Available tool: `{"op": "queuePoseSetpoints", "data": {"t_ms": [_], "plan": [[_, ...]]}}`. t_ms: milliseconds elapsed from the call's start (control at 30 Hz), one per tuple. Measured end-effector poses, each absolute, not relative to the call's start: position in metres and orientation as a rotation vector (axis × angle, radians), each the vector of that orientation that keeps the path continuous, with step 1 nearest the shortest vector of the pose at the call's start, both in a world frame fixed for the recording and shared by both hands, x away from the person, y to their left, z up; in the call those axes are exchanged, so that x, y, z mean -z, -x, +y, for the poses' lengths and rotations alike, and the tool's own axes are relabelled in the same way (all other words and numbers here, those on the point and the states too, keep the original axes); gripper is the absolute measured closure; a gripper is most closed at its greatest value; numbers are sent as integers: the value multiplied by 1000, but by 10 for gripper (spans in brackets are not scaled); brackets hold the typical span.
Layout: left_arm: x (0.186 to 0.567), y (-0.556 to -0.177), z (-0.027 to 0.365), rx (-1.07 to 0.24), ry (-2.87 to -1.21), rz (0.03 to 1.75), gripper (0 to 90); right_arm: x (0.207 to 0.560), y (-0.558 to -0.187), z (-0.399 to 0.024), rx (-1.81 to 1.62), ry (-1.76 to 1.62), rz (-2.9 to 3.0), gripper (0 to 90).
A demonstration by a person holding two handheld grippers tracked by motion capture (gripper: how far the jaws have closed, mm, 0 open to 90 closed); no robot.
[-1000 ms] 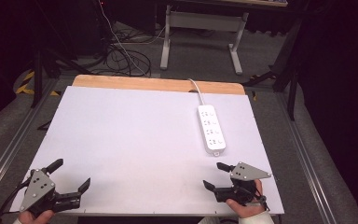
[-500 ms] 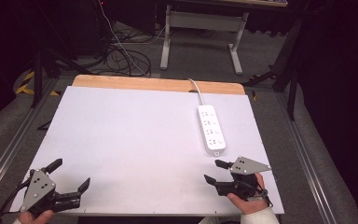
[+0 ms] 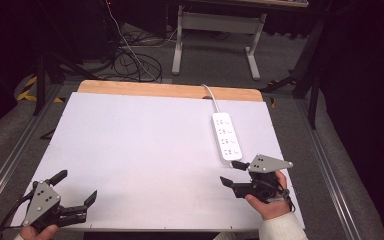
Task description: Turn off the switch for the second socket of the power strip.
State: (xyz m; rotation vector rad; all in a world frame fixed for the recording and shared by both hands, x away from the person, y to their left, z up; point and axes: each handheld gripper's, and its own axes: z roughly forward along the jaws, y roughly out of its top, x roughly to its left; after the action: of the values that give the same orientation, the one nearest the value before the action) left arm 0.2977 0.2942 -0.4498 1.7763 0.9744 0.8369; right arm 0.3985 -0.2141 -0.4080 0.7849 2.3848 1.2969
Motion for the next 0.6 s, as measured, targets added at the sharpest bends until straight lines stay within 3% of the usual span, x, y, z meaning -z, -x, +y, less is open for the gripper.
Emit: {"op": "queuePoseSetpoints", "data": {"t_ms": [433,600], "plan": [[450,-298,294,-836,-1789,970,7,392,-416,-206,-1302,-765,2368,350],[450,-297,295,-841,-1791,975,8,384,-424,-206,-1276,-757,2382,457]]}}
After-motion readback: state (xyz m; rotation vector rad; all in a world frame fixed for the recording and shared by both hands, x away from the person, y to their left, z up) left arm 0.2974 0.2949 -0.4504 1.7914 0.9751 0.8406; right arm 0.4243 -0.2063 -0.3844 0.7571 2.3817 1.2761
